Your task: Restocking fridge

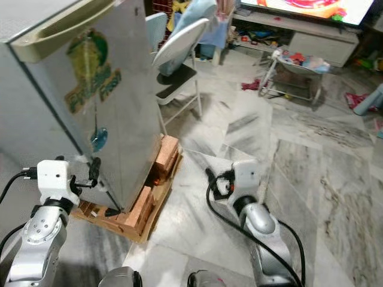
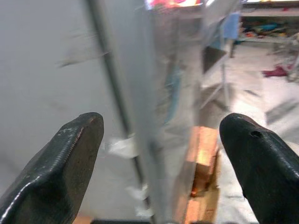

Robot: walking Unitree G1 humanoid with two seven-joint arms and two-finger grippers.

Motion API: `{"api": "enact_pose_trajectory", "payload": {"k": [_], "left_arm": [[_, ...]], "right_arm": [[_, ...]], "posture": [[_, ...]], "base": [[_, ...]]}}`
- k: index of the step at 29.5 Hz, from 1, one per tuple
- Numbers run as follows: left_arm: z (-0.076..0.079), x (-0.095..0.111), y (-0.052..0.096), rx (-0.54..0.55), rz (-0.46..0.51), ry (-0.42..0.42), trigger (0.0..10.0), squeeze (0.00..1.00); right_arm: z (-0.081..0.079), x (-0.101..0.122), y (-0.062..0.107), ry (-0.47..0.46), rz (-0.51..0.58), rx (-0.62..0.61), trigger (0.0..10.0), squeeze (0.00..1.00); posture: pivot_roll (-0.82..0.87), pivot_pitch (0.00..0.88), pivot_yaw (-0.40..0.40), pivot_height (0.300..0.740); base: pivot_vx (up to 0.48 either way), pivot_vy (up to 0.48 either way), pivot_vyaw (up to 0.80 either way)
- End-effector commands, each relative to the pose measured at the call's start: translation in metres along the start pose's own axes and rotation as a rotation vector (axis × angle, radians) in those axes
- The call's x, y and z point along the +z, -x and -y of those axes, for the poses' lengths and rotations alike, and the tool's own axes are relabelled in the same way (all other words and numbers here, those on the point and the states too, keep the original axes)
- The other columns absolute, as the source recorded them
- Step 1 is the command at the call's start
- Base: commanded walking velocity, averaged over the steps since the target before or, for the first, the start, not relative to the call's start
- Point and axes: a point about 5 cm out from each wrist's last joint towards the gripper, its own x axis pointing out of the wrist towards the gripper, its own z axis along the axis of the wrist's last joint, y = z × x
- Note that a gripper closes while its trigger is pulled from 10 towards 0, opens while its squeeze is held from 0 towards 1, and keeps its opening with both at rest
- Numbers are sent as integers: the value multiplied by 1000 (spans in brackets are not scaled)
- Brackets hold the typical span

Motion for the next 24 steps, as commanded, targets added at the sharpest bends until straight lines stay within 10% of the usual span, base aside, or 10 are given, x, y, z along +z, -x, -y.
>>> {"api": "enact_pose_trajectory", "payload": {"k": [1, 14, 24], "left_arm": [[-3, -1, -5, 14, -15, 11, 10000, 0], [-4, 13, -34, 102, 15, 24, 10000, 0], [61, 26, -62, -170, 23, 55, 10000, 0]], "right_arm": [[1, -2, 9, 14, -42, 14, 10000, 0], [10, -18, 33, 4, -139, -53, 10000, 0], [9, -14, 28, 11, -152, -23, 10000, 0]], "posture": [[97, 86, -25, 740], [77, 82, -20, 740], [82, 62, -42, 740]], "base": [[0, 0, 0], [0, 0, 0], [0, 0, 0]]}}
